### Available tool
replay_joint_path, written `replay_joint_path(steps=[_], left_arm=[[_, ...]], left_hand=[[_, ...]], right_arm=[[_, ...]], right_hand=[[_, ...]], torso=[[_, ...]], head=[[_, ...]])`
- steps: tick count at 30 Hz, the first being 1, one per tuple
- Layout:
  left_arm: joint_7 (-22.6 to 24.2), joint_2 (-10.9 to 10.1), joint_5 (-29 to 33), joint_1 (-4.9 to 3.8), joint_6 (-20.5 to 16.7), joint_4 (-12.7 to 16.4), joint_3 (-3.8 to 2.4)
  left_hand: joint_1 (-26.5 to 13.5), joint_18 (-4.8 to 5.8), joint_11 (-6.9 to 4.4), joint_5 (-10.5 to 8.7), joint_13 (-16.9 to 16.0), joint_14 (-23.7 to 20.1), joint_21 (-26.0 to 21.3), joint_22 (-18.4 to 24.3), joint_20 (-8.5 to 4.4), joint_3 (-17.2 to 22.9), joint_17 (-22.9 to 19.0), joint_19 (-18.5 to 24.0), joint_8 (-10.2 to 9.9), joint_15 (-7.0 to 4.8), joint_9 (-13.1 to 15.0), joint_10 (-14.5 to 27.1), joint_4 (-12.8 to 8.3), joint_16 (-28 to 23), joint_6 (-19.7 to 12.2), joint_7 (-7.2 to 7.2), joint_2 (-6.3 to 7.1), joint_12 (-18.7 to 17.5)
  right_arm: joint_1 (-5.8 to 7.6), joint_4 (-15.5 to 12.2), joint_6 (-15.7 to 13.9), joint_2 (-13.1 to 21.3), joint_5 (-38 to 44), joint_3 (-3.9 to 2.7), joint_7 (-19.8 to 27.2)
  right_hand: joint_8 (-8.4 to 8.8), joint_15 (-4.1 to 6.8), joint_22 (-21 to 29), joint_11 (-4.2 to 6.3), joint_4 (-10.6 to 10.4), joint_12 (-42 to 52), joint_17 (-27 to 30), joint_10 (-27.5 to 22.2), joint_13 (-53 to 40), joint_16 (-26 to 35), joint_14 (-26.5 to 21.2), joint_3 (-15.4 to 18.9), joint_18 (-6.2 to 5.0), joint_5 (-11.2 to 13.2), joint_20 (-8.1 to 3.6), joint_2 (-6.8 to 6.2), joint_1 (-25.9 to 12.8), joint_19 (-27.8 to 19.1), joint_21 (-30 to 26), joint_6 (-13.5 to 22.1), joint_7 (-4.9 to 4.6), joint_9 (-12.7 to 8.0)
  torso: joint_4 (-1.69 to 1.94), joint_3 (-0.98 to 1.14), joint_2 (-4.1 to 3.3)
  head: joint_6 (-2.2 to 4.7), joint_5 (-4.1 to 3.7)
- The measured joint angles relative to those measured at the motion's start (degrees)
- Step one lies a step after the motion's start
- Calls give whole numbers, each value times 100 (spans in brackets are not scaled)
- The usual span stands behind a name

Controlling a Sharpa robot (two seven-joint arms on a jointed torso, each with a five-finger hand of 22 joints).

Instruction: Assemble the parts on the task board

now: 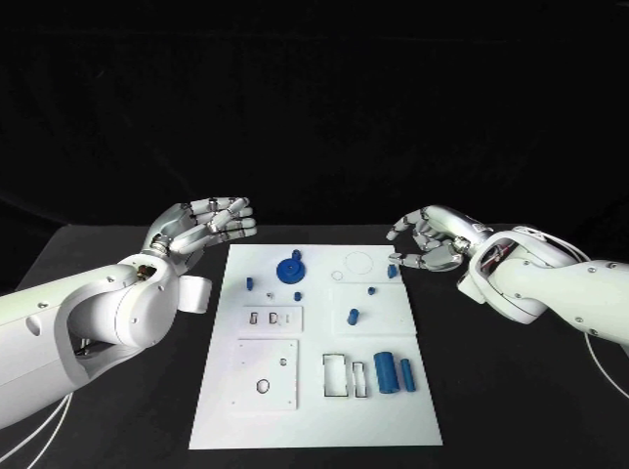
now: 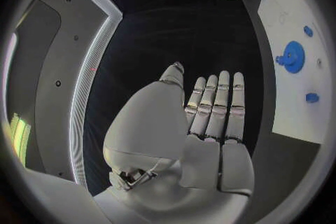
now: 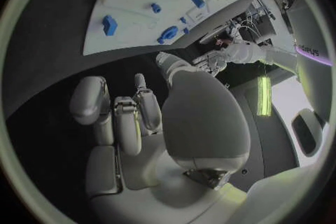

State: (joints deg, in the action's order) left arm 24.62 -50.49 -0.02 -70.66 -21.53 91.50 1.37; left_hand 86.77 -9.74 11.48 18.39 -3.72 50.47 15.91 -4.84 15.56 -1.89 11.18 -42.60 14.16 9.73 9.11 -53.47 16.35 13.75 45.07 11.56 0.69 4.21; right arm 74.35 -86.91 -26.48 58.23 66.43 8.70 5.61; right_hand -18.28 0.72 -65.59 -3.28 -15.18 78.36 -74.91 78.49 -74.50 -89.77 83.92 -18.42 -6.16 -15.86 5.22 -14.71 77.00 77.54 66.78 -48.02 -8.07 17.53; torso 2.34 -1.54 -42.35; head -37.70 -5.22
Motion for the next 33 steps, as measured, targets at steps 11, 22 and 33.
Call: replay_joint_path(steps=[11,22,33], left_arm=[[-38,12,35,18,95,-87,63],[-65,10,51,29,138,-99,79],[-71,10,58,30,147,-95,80]], left_hand=[[24,0,0,0,0,0,0,0,0,0,4,0,0,0,-1,0,0,0,0,0,-24,0],[24,0,0,0,0,0,0,0,0,0,4,0,0,0,4,0,0,0,0,0,-24,0],[24,0,0,0,0,0,0,5,0,0,11,0,0,0,4,0,0,0,0,0,-24,-1]], right_arm=[[-250,494,229,-160,-138,16,147],[-307,875,391,-359,-125,13,67],[-390,1037,496,-493,-22,14,19]], right_hand=[[45,0,37,-30,8,-54,0,-53,57,0,0,72,0,-56,21,45,122,-21,-78,114,-30,-34],[77,0,37,-41,16,-54,0,-81,65,0,0,126,0,-56,21,97,219,-21,-78,179,-54,-58],[77,0,-2,-41,16,-27,0,-81,3,0,0,126,0,-31,21,150,363,-20,-78,179,-54,-64]], torso=[[54,11,36],[75,2,30],[74,9,20]], head=[[-38,13],[-42,-8],[-64,-34]])
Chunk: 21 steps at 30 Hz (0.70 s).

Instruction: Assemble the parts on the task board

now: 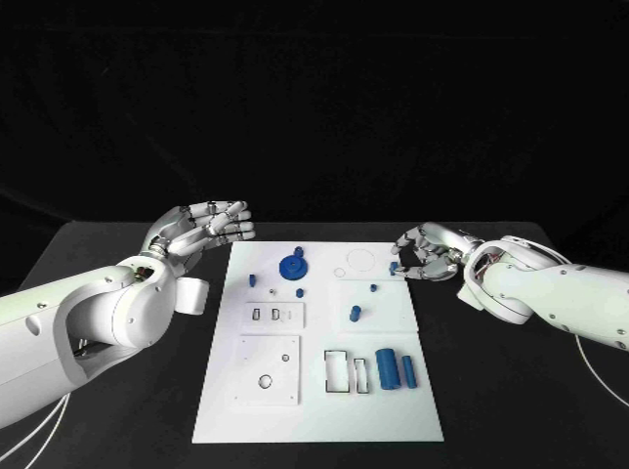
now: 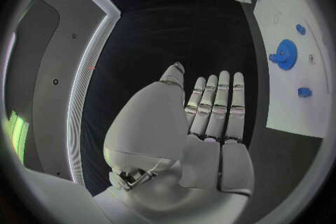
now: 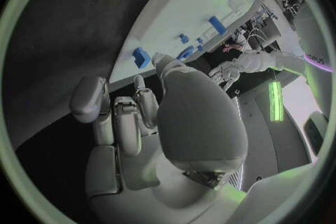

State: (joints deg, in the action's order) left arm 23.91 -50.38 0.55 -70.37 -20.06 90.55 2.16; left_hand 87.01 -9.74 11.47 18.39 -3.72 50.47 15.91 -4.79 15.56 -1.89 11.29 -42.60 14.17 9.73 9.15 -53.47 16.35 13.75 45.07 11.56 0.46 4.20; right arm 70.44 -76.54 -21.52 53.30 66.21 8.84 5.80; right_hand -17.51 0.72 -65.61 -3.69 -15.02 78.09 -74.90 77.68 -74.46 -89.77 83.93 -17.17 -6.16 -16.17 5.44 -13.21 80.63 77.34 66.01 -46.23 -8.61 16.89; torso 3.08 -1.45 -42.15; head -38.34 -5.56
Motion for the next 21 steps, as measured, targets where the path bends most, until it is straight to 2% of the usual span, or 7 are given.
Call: replay_joint_path(steps=[16,21], left_arm=[[-2,-13,4,0,0,0,0],[-2,-13,4,0,1,-2,0]], left_hand=[[0,0,0,0,0,0,0,-1,0,0,-1,0,0,0,-1,0,0,0,0,0,0,-1],[0,0,0,0,0,0,0,-1,0,0,5,0,0,0,-1,0,0,0,0,0,0,-3]], right_arm=[[-47,75,56,-66,167,1,-5],[-56,125,45,-104,185,0,-13]], right_hand=[[0,0,-38,0,17,56,0,82,-49,0,0,-17,0,-25,0,-22,21,0,0,-36,12,0],[-23,0,-59,20,25,91,0,102,-49,0,0,-74,0,-25,16,27,70,27,25,-80,10,0]], torso=[[2,0,4],[3,0,4]], head=[[-17,25],[-29,30]])
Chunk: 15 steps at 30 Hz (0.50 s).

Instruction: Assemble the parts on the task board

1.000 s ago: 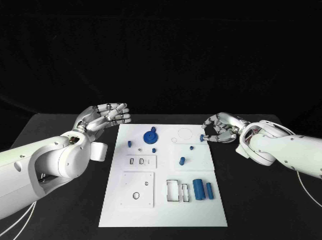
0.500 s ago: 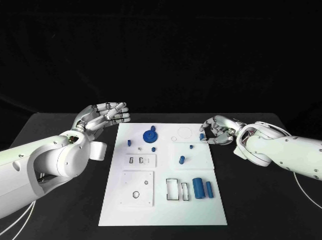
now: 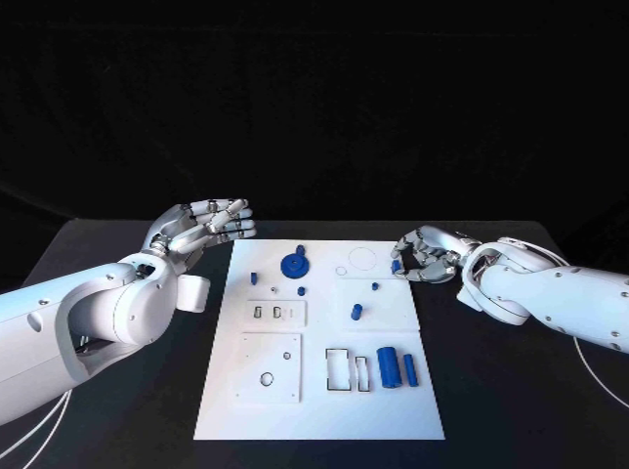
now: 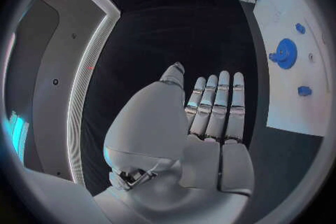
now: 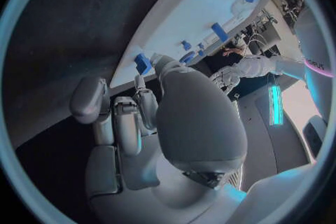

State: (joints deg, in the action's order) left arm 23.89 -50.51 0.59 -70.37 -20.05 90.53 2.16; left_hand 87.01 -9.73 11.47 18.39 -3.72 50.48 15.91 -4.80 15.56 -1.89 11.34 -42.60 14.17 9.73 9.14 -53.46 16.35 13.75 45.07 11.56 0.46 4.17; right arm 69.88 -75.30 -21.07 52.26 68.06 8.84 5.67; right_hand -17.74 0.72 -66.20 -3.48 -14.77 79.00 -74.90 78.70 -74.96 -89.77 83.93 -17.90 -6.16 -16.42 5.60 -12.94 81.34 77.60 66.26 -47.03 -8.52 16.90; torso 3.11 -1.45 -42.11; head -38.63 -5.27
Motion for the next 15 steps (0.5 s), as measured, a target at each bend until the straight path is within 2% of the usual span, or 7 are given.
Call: replay_joint_path(steps=[2,6,15], left_arm=[[0,0,0,0,0,0,0],[0,0,0,0,1,-1,0],[-1,-1,1,0,2,-1,0]], left_hand=[[0,0,0,0,0,0,0,0,0,0,0,0,0,0,0,0,0,0,0,0,0,0],[0,0,0,0,0,0,0,0,0,0,0,0,0,0,0,0,0,0,0,0,0,0],[0,-1,0,0,0,0,0,0,0,0,-1,0,0,0,-1,0,0,0,0,0,0,-1]], right_arm=[[-3,18,-2,-9,5,0,-4],[-5,34,-4,-25,11,0,-11],[-21,59,-2,-72,22,0,-15]], right_hand=[[-44,0,-10,-16,-2,28,0,18,0,0,0,-39,0,0,-18,19,19,18,14,-70,15,10],[-110,0,-52,23,22,73,-5,63,0,0,0,-154,0,0,-32,66,66,32,42,-206,48,27],[-154,0,-106,56,71,104,-4,97,1,0,0,-260,0,34,-58,102,102,58,81,-353,93,48]], torso=[[1,-3,0],[1,-4,0],[1,-4,-2]], head=[[-1,3],[-1,7],[-22,2]])
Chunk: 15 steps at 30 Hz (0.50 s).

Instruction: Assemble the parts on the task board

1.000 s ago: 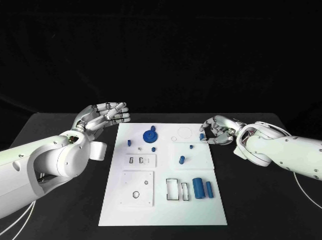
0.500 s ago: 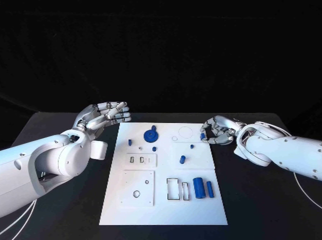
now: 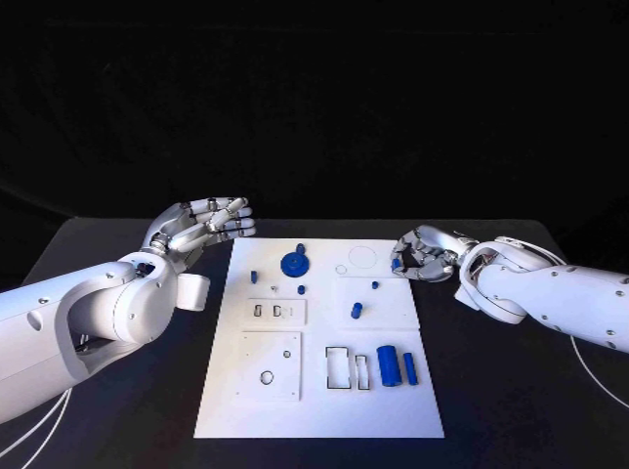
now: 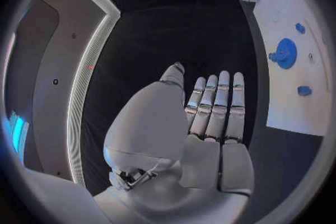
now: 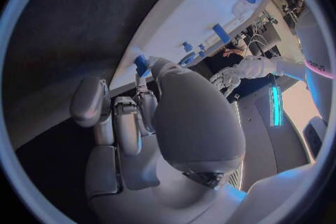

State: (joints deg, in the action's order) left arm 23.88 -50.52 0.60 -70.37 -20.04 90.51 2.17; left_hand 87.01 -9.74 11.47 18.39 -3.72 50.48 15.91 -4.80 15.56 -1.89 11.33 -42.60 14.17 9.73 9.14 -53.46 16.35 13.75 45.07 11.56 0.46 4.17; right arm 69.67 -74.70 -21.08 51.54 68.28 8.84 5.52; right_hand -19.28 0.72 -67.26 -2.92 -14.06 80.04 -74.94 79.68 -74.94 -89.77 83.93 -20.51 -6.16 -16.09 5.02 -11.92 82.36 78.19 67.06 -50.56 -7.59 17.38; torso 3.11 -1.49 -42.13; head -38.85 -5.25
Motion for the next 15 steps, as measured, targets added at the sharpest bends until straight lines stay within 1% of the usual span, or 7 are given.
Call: replay_joint_path(steps=[1,9,11,12,13,15], left_arm=[[0,0,0,0,0,0,0],[-1,-3,0,0,2,-1,0],[-2,-4,1,0,2,-1,0],[-2,-4,1,0,2,-1,0],[-2,-5,1,0,2,-1,0],[-3,-6,1,1,3,-1,0]], left_hand=[[0,1,0,0,0,0,0,0,0,0,0,0,0,0,0,0,0,0,0,0,0,0],[0,0,0,0,0,0,0,0,0,0,0,0,0,0,0,0,0,0,0,0,0,0],[0,1,0,0,0,0,0,0,0,0,-1,0,0,0,0,0,0,0,0,0,0,0],[0,0,0,0,0,0,0,0,0,0,-1,0,0,0,0,0,0,0,0,0,0,0],[0,1,0,0,0,0,0,2,0,0,2,0,0,0,2,0,0,0,0,0,0,0],[0,1,0,0,0,0,0,5,0,0,7,0,0,0,5,0,0,0,0,0,0,0]], right_arm=[[-4,4,0,-6,1,0,0],[-43,42,0,-42,7,-1,-15],[-44,46,-1,-42,7,-1,-28],[-44,46,-6,-42,7,-1,-38],[-45,47,-12,-42,7,-1,-46],[-45,46,-40,-39,7,-2,-63]], right_hand=[[0,0,0,16,0,0,0,16,0,0,0,0,0,2,0,0,0,0,0,0,0,0],[0,0,-14,17,0,15,0,16,1,0,0,0,0,60,0,0,0,0,0,0,0,-1],[-6,0,-33,17,8,37,0,17,1,0,0,-53,0,62,-23,1,-1,22,12,-64,10,1],[-28,12,-43,38,21,37,1,38,1,0,12,-73,0,88,-23,2,-2,22,27,-99,18,5],[-49,22,-58,50,38,39,1,50,1,0,22,-90,0,89,-23,26,-26,23,29,-126,43,12],[-93,43,-89,80,59,84,1,80,1,0,1,-163,0,114,-52,71,-7,52,72,-225,58,33]], torso=[[0,0,0],[-2,3,-3],[-2,3,-3],[-1,3,-3],[-1,2,-3],[0,2,-4]], head=[[-1,0],[-8,-1],[-10,-2],[-13,-2],[-13,-2],[-20,4]])
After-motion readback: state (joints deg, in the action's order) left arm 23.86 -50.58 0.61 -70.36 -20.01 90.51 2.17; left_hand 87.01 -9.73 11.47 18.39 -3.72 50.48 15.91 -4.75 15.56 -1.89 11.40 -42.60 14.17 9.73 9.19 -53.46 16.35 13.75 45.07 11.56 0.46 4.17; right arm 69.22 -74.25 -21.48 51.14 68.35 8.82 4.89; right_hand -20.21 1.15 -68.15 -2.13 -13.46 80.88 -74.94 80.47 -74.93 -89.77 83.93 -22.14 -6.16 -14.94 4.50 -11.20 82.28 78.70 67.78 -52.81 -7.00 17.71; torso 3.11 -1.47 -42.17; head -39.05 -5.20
